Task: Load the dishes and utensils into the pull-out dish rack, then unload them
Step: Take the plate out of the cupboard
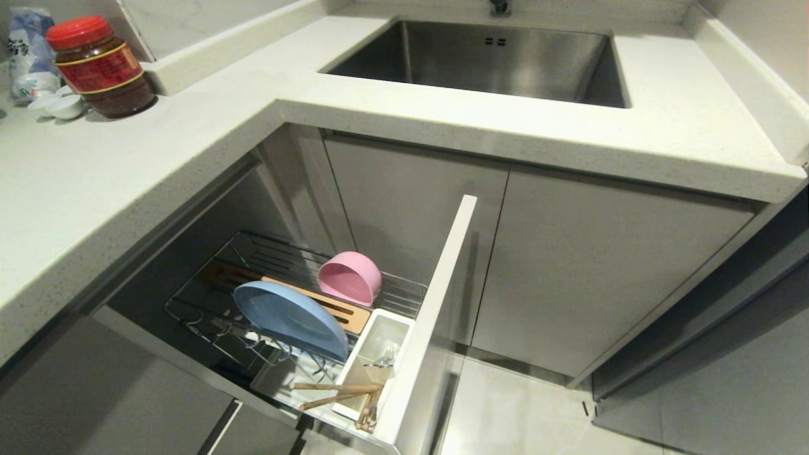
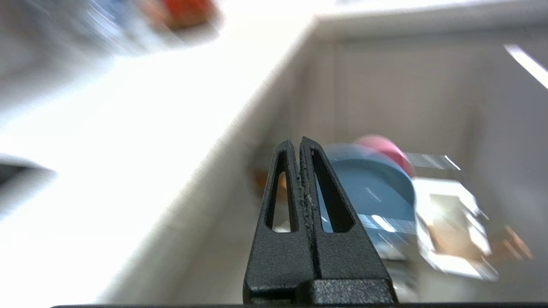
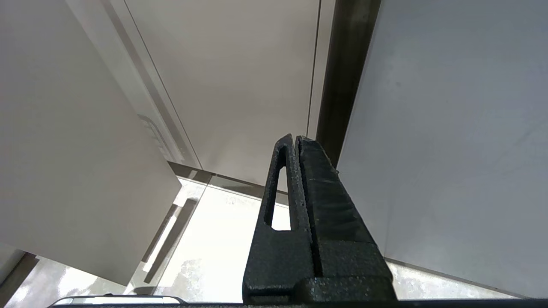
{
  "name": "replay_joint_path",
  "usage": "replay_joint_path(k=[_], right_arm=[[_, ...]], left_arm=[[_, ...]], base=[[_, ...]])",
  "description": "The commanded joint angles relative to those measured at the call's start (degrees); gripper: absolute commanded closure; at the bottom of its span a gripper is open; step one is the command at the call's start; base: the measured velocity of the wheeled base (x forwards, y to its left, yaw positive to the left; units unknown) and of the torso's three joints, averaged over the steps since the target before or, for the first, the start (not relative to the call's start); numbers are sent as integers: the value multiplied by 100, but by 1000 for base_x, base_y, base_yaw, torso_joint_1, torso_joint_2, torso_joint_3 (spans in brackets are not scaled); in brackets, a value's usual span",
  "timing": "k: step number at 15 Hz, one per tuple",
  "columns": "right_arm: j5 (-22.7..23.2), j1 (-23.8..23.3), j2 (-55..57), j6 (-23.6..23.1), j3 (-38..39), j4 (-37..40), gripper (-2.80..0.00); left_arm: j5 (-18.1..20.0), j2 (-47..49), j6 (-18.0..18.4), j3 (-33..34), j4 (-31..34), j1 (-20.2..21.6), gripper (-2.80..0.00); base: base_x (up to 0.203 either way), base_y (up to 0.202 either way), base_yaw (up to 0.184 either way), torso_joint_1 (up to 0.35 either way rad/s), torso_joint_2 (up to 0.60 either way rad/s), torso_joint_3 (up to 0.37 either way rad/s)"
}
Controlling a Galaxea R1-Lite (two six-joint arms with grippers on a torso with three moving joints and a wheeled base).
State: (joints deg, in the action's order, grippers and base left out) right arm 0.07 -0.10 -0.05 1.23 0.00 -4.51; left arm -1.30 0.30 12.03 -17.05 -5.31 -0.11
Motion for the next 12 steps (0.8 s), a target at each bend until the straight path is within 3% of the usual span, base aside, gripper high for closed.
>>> replay_joint_path(k=[1, 5, 7, 8, 9, 12], right_arm=[[1, 1, -4, 0, 149, 0, 0], [1, 1, -4, 0, 149, -5, 0], [1, 1, -4, 0, 149, -6, 0], [1, 1, -4, 0, 149, -6, 0], [1, 1, -4, 0, 149, -4, 0], [1, 1, -4, 0, 149, -6, 0]], left_arm=[[-356, 290, 407, -1161, 727, 34, 0], [-596, 1926, 627, -3090, 680, 225, 0], [-796, 2892, 257, -4035, 409, 304, 0], [-912, 3334, -121, -4407, 304, 327, 0], [-1081, 3801, -736, -4766, 226, 341, 0], [-1538, 4844, -3218, -5750, 619, 71, 0]], base=[[0, 0, 0, 0, 0, 0], [0, 0, 0, 0, 0, 0], [0, 0, 0, 0, 0, 0], [0, 0, 0, 0, 0, 0], [0, 0, 0, 0, 0, 0], [0, 0, 0, 0, 0, 0]])
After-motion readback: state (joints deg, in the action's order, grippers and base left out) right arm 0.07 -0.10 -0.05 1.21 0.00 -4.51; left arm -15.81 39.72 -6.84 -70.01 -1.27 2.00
